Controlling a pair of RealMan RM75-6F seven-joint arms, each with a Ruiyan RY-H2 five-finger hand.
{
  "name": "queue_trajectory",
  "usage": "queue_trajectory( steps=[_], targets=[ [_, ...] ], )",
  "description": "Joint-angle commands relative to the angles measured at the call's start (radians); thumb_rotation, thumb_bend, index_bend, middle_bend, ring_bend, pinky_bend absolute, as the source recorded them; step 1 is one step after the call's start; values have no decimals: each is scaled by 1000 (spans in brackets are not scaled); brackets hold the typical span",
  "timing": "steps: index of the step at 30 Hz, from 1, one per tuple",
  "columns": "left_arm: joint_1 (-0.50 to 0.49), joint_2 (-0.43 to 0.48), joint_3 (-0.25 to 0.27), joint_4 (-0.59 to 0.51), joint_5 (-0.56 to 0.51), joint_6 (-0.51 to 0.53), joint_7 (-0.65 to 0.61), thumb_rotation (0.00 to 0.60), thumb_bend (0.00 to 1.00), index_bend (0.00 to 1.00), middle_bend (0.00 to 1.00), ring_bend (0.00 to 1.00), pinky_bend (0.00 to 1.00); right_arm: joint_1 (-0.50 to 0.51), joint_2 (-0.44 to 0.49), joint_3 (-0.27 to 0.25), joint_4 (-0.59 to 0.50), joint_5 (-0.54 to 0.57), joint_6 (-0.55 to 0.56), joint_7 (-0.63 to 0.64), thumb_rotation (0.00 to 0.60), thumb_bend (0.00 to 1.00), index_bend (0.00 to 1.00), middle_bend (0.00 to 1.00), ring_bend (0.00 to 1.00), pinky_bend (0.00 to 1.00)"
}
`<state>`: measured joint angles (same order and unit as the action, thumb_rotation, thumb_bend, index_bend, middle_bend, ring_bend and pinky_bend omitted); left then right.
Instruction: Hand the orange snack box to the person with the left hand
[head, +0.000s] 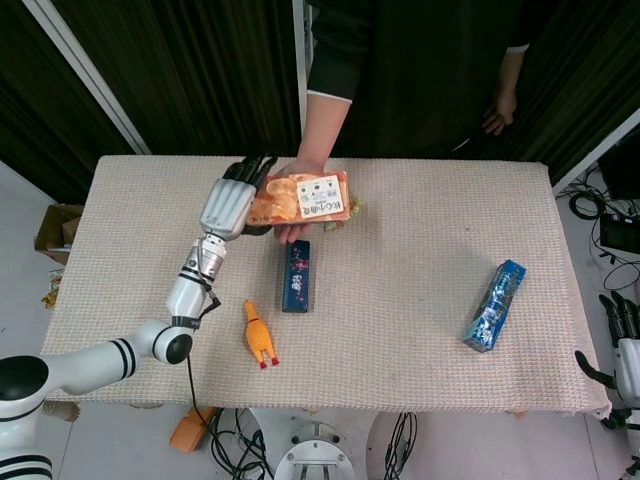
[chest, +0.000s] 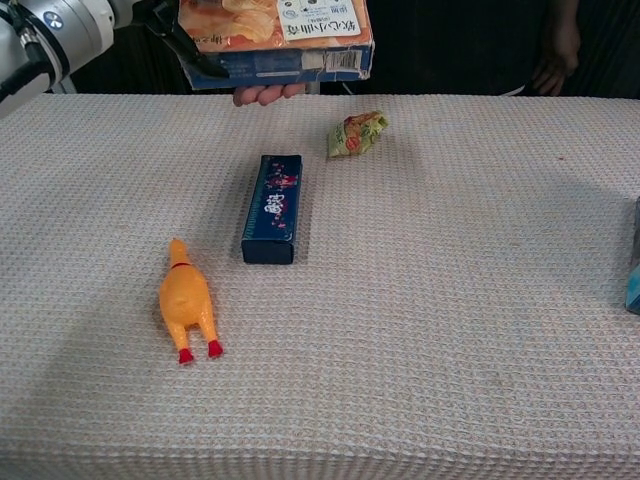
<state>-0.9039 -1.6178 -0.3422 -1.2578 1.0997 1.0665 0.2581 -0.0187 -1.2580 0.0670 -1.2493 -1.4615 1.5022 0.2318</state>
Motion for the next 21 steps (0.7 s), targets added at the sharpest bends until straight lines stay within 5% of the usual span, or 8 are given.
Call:
queue_trajectory(
  steps=[1, 11, 16, 21],
  targets=[
    [18, 31, -7, -38, -12, 11, 5, 600, 16, 0, 0, 44, 158, -1, 3, 2, -6, -2, 7, -3, 600, 146, 0, 0, 0, 0],
    [239, 342, 43, -391, -70, 109, -5, 600, 14, 0, 0, 40, 157, -5, 21, -1, -39, -29, 40, -21, 600, 146, 0, 0, 0, 0],
    [410, 493, 189, -538, 29, 177, -55, 600, 9, 0, 0, 40, 160, -5, 32, -2, -65, -43, 55, -38, 600, 145, 0, 0, 0, 0],
    [559, 504, 350, -535, 229, 277, -155, 600, 8, 0, 0, 40, 165, -10, 45, -7, -92, -57, 71, -48, 600, 146, 0, 0, 0, 0]
  ],
)
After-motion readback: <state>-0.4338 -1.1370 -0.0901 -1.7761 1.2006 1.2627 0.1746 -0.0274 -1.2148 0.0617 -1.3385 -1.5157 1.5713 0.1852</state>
